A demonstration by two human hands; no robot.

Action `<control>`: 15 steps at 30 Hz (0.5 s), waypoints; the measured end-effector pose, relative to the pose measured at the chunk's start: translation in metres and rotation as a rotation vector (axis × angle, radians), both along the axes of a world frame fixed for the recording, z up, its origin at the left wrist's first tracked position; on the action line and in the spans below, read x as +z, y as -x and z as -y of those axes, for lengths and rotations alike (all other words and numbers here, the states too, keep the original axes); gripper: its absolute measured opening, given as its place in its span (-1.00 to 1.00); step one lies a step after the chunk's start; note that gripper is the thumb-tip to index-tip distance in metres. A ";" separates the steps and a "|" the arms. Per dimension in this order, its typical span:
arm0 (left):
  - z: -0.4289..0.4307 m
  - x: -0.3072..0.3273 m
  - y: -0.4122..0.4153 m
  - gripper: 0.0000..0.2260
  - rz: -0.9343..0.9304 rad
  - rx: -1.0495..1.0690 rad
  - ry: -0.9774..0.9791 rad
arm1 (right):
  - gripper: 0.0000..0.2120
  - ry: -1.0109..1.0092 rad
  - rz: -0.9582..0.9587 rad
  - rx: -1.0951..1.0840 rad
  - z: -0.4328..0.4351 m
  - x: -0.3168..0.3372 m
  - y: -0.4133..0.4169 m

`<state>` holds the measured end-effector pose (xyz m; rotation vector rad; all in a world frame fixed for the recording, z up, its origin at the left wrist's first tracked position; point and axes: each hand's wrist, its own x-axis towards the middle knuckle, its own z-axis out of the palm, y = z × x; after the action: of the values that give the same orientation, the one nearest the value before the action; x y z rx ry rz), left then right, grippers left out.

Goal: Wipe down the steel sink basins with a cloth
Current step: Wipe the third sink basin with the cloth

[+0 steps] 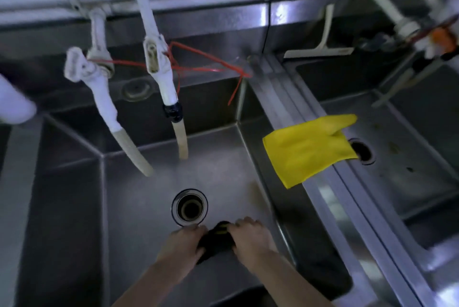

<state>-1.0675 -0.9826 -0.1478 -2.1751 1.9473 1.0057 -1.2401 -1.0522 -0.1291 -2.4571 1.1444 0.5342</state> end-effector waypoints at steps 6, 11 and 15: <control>-0.024 0.093 0.003 -0.71 -0.009 -0.118 0.163 | -0.66 0.044 0.040 -0.045 -0.040 0.088 0.023; -0.027 0.183 0.020 -0.78 -0.011 -0.213 0.346 | -0.54 0.053 0.161 -0.147 -0.063 0.158 0.051; -0.022 0.239 0.046 -0.85 -0.062 -0.282 0.381 | -0.24 0.067 0.163 -0.139 -0.063 0.209 0.073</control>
<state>-1.1135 -0.9604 0.0912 -1.9585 2.5622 0.7131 -1.3131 -0.9895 0.0795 -2.4025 1.2714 0.2546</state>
